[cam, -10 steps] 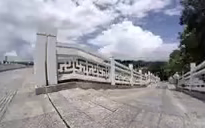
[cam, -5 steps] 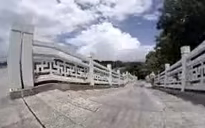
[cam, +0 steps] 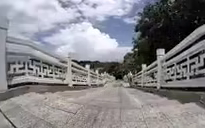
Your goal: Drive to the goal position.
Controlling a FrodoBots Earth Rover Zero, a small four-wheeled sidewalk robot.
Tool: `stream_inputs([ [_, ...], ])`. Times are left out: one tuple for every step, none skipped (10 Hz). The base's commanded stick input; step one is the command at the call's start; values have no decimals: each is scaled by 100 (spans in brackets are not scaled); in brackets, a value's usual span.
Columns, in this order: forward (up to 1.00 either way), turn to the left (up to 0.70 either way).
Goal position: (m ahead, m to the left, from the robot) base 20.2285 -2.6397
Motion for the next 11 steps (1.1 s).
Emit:
stream_inputs([
  [45, 0],
  [45, 0],
  [45, 0],
  [45, 0],
  [45, 0],
  [45, 0],
  [45, 0],
  [45, 0],
  [45, 0],
  [45, 0],
  [45, 23],
])
